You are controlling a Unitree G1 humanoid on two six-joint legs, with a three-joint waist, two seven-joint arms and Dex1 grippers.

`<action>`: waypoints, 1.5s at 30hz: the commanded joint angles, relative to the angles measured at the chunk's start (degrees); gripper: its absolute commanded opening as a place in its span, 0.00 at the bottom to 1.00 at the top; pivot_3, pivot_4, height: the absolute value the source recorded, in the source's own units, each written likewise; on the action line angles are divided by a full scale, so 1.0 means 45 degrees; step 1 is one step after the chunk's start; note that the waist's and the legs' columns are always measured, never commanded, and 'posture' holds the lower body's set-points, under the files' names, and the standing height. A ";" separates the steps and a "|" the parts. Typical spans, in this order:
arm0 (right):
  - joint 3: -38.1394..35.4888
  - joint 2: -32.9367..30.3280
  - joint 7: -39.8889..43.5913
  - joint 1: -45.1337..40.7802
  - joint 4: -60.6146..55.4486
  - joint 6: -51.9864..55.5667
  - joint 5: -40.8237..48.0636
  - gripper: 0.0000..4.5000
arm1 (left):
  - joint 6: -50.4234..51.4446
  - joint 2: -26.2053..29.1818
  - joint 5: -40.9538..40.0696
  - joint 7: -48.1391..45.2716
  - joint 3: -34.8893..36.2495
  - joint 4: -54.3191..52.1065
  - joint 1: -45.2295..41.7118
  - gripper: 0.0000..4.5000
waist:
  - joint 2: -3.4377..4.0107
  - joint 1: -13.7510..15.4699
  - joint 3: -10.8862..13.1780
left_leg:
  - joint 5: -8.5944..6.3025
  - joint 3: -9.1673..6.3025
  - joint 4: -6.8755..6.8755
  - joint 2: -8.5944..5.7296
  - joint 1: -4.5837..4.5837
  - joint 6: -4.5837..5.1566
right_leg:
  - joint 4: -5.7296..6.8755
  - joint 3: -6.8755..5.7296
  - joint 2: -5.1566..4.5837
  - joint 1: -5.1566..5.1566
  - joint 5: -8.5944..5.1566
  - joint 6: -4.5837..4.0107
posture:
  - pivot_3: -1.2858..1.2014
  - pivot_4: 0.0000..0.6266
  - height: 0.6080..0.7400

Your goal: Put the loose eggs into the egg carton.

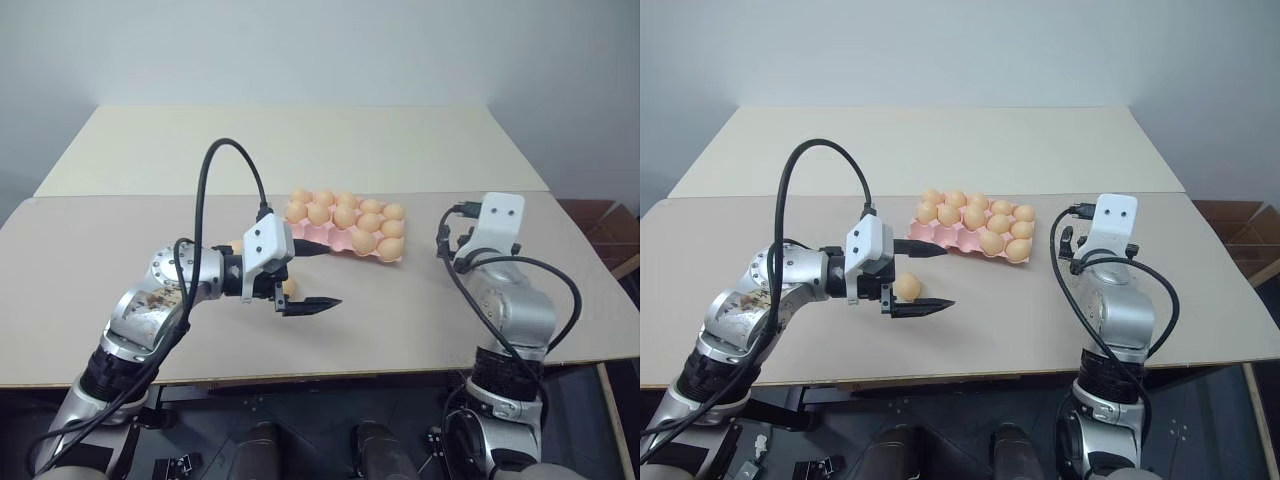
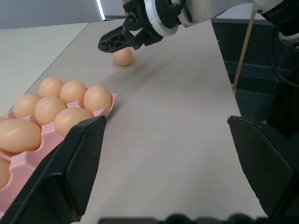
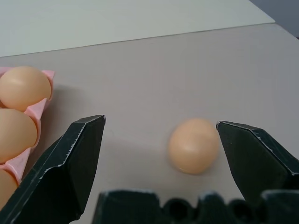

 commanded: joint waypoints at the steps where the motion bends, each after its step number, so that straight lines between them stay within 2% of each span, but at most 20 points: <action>1: -0.0250 -0.0178 -0.0251 -0.0469 0.0432 -0.0281 -0.0073 1.00 | -0.0191 0.0022 -0.0011 -0.0003 0.0268 -0.0182 -0.0155 1.00 | 0.0000 0.0002 0.0000 | 0.0000 -0.0001 0.0000 0.0000 0.0000 0.0000 | 0.0000 -0.0001 0.0001 0.0001 0.0000 0.0000 | 0.52 0.24 1.00; 16: -0.0223 -0.0422 -0.0870 -0.1241 0.3604 -0.1672 -0.0239 1.00 | -0.0120 0.0105 -0.0029 0.0080 0.0316 -0.0306 -0.0080 1.00 | 0.0000 -0.0124 0.0000 | 0.0000 -0.0001 -0.0001 -0.0001 -0.0001 0.0000 | -0.0003 0.0000 0.0000 0.0003 0.0000 0.0000 | 0.52 0.24 1.00; 25: -0.0203 -0.0580 -0.0876 -0.1229 0.4336 -0.1981 -0.0186 1.00 | -0.0040 0.0207 -0.0047 0.0191 0.0378 -0.0464 0.0060 1.00 | 0.0001 -0.0248 0.0001 | 0.0000 -0.0002 -0.0005 0.0000 -0.0002 0.0000 | -0.0004 0.0001 -0.0001 0.0000 0.0000 0.0001 | 0.52 0.24 1.00; 28: -0.0201 -0.0641 -0.0870 -0.1166 0.4529 -0.2326 -0.0199 0.88 | -0.0041 0.0205 -0.0036 0.0236 0.0369 -0.0461 0.0068 1.00 | 0.0001 -0.0250 0.0001 | 0.0000 -0.0002 -0.0005 -0.0001 -0.0002 0.0000 | -0.0004 0.0001 -0.0001 0.0001 0.0000 0.0001 | 0.52 0.24 1.00; 32: -0.0139 -0.0754 -0.0640 -0.1036 0.4733 -0.2755 -0.0120 0.56 | -0.0050 0.0263 -0.0062 0.0241 0.0413 -0.0443 0.0091 1.00 | 0.0001 -0.0252 0.0001 | 0.0000 -0.0002 -0.0005 0.0000 -0.0002 0.0000 | -0.0004 0.0001 -0.0001 0.0001 0.0000 0.0001 | 0.52 0.24 1.00; 37: -0.0143 -0.0743 -0.0584 -0.1027 0.5038 -0.3144 -0.0002 0.56 | -0.0070 0.0316 -0.0063 0.0280 0.0407 -0.0413 0.0092 1.00 | 0.0001 -0.0253 0.0001 | 0.0000 -0.0002 -0.0005 0.0000 -0.0002 0.0000 | -0.0004 0.0002 -0.0001 0.0000 0.0000 0.0001 | 0.52 0.24 1.00; 39: -0.0082 -0.0783 -0.0562 -0.1031 0.5109 -0.3195 -0.0035 0.48 | -0.0068 0.0328 -0.0075 0.0295 0.0424 -0.0412 0.0098 1.00 | 0.0001 -0.0254 0.0001 | 0.0000 -0.0002 -0.0005 -0.0001 -0.0002 0.0000 | -0.0004 0.0002 -0.0001 0.0001 0.0000 0.0001 | 0.52 0.24 1.00; 41: -0.0044 -0.0812 -0.0536 -0.1015 0.5076 -0.3160 -0.0040 0.35 | -0.0078 0.0355 -0.0074 0.0302 0.0440 -0.0415 0.0111 1.00 | 0.0001 -0.0254 0.0001 | 0.0000 -0.0002 -0.0005 -0.0001 -0.0002 0.0000 | -0.0004 0.0002 -0.0001 0.0000 0.0000 0.0001 | 0.52 0.24 1.00; 45: -0.0031 -0.0863 -0.0518 -0.0967 0.4895 -0.2936 -0.0046 0.02 | -0.0071 0.0410 -0.0093 0.0323 0.0475 -0.0444 0.0148 1.00 | 0.0001 -0.0254 0.0001 | 0.0000 -0.0002 -0.0006 0.0000 -0.0002 0.0000 | -0.0005 0.0002 -0.0001 -0.0001 0.0000 0.0001 | 0.52 0.24 1.00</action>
